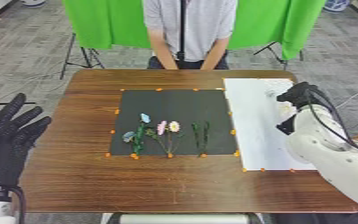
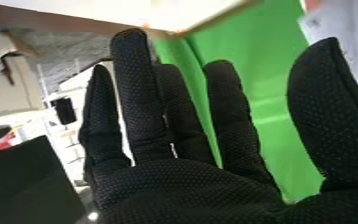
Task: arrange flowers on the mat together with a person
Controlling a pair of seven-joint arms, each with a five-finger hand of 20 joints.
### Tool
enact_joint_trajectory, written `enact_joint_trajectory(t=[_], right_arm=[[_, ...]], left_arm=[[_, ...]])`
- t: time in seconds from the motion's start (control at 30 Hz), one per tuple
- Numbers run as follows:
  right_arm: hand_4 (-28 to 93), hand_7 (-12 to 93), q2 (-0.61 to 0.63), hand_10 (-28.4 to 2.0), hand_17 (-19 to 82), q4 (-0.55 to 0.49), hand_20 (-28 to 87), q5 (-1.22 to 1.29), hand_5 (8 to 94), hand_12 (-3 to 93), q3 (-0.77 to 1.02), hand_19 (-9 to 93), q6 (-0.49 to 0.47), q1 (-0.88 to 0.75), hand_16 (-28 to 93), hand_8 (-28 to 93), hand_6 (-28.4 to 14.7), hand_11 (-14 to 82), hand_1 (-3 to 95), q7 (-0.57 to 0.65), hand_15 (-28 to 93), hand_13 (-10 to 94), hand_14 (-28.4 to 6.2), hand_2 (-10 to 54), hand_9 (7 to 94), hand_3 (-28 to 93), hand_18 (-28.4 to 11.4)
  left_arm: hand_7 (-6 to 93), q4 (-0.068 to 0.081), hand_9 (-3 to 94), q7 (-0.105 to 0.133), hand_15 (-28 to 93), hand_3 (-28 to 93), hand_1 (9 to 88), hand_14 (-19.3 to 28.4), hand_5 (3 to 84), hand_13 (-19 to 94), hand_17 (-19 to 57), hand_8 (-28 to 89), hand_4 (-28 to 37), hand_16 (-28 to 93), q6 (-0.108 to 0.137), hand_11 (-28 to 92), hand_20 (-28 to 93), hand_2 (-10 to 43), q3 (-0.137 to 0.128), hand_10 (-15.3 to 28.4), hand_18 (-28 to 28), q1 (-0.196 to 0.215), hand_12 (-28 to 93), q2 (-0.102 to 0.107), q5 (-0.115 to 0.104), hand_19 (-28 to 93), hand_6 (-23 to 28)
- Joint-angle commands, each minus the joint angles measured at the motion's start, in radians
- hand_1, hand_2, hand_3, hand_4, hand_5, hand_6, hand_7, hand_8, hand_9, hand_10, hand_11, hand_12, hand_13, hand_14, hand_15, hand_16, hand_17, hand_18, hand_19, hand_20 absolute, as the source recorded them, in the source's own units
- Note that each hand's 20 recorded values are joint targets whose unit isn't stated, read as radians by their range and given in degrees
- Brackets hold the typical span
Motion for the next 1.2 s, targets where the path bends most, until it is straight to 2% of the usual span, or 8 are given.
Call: enact_joint_trajectory(t=[0.03,0.23,0.53,0.63,0.77,0.93,1.07,1.2], right_arm=[[-25,12,-0.020,-18.3,11,0.097,17,-0.016,47.8,14.8,-0.091,64,-0.018,0.076,8,-11,0.6,9.5,32.0,0.030,56,49,-17.5,-4.6,45.4,75,-23.5],[-27,13,-0.039,-17.1,11,0.122,14,-0.044,48.3,14.4,-0.142,65,-0.064,0.105,7,-12,2.3,9.8,35.7,0.029,56,50,-16.8,-8.9,46.2,77,-22.1],[-28,16,-0.056,-15.4,12,0.168,12,-0.060,51.9,13.9,-0.261,65,-0.144,0.181,8,-14,4.4,10.4,39.4,0.027,54,52,-15.0,-9.5,49.7,77,-21.8],[-28,17,-0.063,-12.8,14,0.184,12,-0.078,57.7,13.8,-0.277,65,-0.169,0.182,9,-14,5.6,11.3,42.4,0.031,52,56,-13.3,-9.5,55.4,76,-21.6],[-28,17,-0.061,-9.0,18,0.206,11,-0.106,69.9,14.6,-0.328,68,-0.124,0.190,18,-8,6.1,14.8,51.7,0.048,47,65,-7.9,-9.5,68.9,68,-19.7],[-28,21,-0.059,-5.6,25,0.221,9,-0.135,82.5,31.3,-0.334,74,-0.072,0.166,30,-1,5.6,7.9,60.4,0.053,41,76,-1.4,-9.5,89.5,59,-16.4],[-28,21,-0.054,-4.2,26,0.216,9,-0.167,84.8,33.4,-0.341,76,-0.006,0.160,31,0,5.6,9.8,61.5,0.064,42,80,-0.5,-9.5,93.0,59,-16.2],[-28,21,-0.050,-4.1,26,0.189,8,-0.237,85.2,34.1,-0.329,76,0.082,0.152,31,1,5.4,9.9,61.7,0.078,42,81,-0.1,-9.5,93.5,60,-15.8]], left_arm=[[11.3,0.000,31.0,0.005,48,74,21.3,21.9,31.4,22,-9.5,-9,-26.9,-5,0.009,20,19,8.2,0.008,15.7,19.8,0.007,13,0.014,-0.016,41,4.4],[11.3,-0.001,30.9,0.024,48,74,21.4,21.9,31.4,22,-9.5,-9,-26.8,-5,0.015,20,19,8.2,0.005,15.7,19.9,0.023,13,0.029,-0.033,41,4.4],[11.5,0.004,31.0,0.004,48,75,21.5,21.9,31.4,22,-9.5,-9,-26.5,-5,0.004,20,19,8.1,0.012,15.7,19.8,-0.001,13,0.024,-0.019,41,4.5],[11.5,0.004,31.0,-0.007,48,75,21.6,22.0,31.4,22,-9.5,-9,-26.4,-5,-0.001,20,19,8.1,0.013,15.7,19.8,-0.007,13,0.018,-0.010,41,4.4],[11.5,0.007,31.0,-0.021,48,75,21.7,21.9,31.4,22,-9.4,-9,-26.5,-5,-0.006,21,19,8.1,0.015,15.7,19.8,-0.019,13,0.014,-0.004,41,4.5],[11.5,0.007,31.0,-0.045,48,75,21.7,21.9,31.4,22,-9.4,-9,-26.3,-5,-0.017,20,19,8.1,0.016,15.7,19.8,-0.029,13,-0.005,0.015,41,4.5],[11.5,0.008,31.0,-0.033,48,75,21.6,21.9,31.4,22,-9.5,-9,-26.3,-5,-0.012,20,19,8.1,0.011,15.7,19.8,-0.022,13,0.009,0.002,41,4.5],[11.6,0.006,31.0,-0.042,48,75,21.7,21.9,31.4,22,-9.4,-9,-26.4,-5,-0.015,21,19,8.1,0.010,15.7,19.8,-0.027,13,0.002,0.009,41,4.5]])
